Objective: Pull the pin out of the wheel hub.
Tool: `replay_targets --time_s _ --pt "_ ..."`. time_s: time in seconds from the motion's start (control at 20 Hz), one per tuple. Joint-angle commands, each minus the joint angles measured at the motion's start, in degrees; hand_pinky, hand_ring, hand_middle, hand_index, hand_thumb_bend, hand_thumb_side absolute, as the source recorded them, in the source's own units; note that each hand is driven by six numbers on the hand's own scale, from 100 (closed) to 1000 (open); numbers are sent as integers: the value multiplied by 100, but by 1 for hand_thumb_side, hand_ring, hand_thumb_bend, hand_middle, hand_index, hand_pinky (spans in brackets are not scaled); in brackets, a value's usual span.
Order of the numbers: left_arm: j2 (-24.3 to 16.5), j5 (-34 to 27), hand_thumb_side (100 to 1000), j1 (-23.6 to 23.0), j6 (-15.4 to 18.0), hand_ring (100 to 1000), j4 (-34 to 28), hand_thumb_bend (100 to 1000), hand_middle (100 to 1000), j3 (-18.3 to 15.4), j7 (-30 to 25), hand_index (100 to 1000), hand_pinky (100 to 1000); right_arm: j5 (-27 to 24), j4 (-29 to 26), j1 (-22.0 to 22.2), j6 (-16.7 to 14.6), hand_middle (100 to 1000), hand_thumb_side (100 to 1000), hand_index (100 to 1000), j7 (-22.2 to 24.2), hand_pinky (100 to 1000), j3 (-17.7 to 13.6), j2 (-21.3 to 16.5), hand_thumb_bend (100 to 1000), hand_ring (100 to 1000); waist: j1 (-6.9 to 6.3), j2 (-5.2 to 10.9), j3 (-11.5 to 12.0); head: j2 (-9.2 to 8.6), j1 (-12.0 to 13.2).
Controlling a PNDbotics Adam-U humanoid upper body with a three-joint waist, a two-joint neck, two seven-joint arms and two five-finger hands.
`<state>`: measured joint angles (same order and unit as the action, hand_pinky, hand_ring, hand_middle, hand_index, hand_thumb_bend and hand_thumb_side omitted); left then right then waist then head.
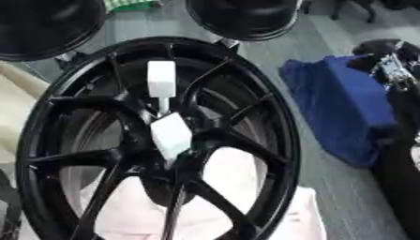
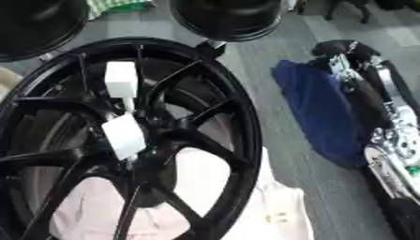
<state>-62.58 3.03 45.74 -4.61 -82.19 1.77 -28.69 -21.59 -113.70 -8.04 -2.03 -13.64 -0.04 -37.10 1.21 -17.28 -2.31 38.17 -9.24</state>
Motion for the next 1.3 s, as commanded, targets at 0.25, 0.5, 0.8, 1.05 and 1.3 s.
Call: replay_targets --time_s 0.25,0.5,0.8,1.05,1.3 --pt "-388 4 768 -297 463 853 83 725 842 -234 -501 920 992 -5 -90 -58 -37 649 539 680 -30 816 -95 -135 100 660 -4 143 26 -108 -58" --pt "-391 87 889 -288 583 869 176 897 861 -327 -526 936 978 -9 -90 -61 -35 649 539 680 -31 816 -94 -145 100 660 -16 150 44 -96 -64" --pt "-329 -30 693 -195 368 606 273 352 596 -422 191 743 884 -14 -90 -69 -47 649 536 680 -37 815 -100 -163 100 660 -17 166 54 -88 -59" --pt "-240 -976 599 -168 571 492 68 231 491 -348 1123 656 861 -23 -90 -91 -61 649 534 680 -31 815 -99 -176 100 660 -1 169 61 -73 -49" --pt "-76 -2346 595 -231 605 499 -329 226 499 -277 2262 658 866 -48 -90 -121 -74 648 534 680 -16 815 -96 -177 100 659 21 171 78 -62 -30"
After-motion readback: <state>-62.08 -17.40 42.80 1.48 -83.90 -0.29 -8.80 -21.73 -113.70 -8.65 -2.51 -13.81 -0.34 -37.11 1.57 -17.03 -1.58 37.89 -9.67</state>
